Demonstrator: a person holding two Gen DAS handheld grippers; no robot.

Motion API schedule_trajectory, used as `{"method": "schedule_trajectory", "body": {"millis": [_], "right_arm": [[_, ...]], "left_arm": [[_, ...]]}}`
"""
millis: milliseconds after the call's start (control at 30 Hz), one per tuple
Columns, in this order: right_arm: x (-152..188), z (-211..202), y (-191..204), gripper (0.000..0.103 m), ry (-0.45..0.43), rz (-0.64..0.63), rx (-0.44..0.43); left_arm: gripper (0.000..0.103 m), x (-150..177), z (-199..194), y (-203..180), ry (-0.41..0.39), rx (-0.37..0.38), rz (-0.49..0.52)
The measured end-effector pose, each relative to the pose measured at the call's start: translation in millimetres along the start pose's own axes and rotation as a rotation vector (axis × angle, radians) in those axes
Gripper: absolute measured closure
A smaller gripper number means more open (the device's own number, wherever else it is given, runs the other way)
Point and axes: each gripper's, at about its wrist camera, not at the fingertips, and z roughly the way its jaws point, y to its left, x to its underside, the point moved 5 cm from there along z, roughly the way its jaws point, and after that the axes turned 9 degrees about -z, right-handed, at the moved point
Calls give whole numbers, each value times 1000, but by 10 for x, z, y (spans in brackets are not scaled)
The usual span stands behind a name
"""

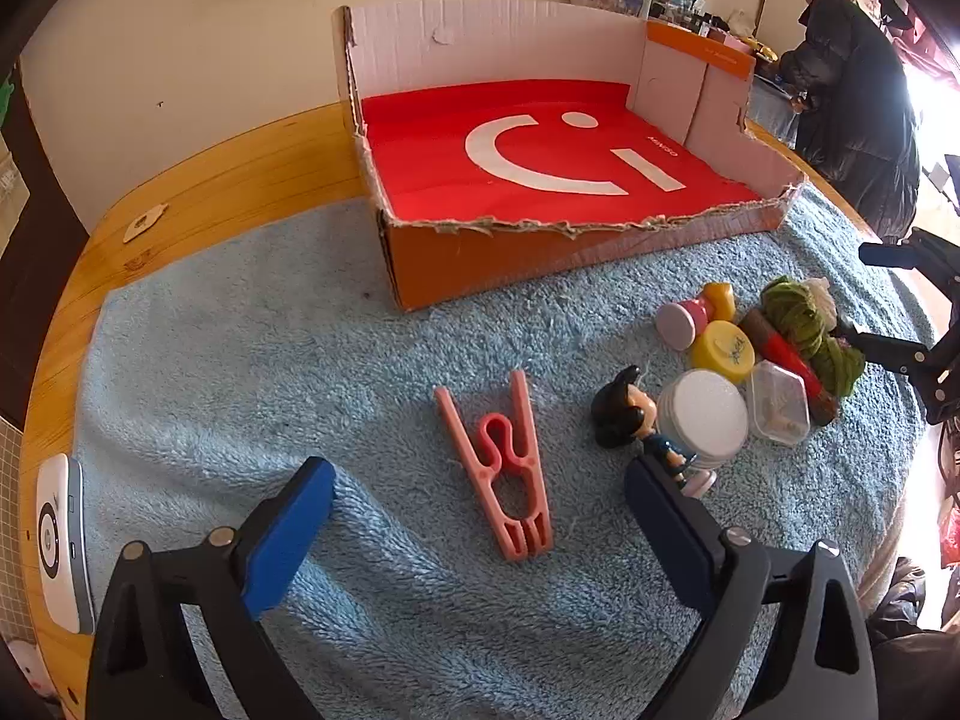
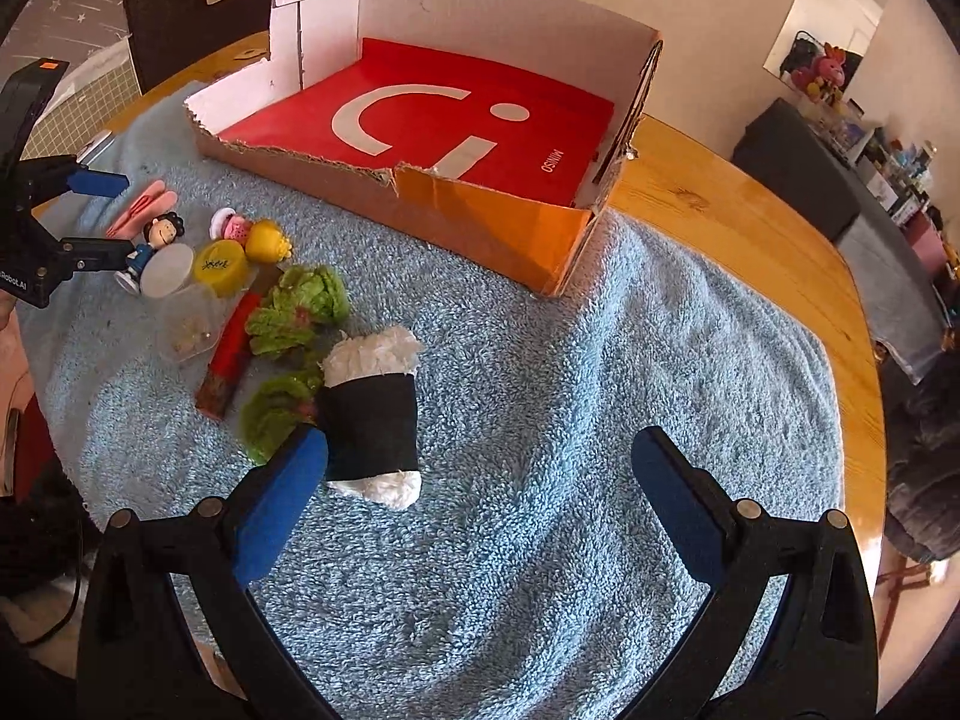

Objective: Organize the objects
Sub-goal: 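Move the left tool toward the pink clothespin while the right tool approaches the black-white roll, then close the left tool on the pink clothespin while the right tool grasps the black-white roll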

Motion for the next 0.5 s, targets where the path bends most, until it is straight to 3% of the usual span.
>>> {"method": "schedule_trajectory", "body": {"millis": [267, 500], "right_arm": [[33, -2, 61, 0, 26, -130, -7], [-41, 60, 214, 3, -5, -176, 44]], "left_arm": [[14, 14, 0, -41, 12, 25, 25], [26, 4, 11, -108, -15, 18, 43]]}}
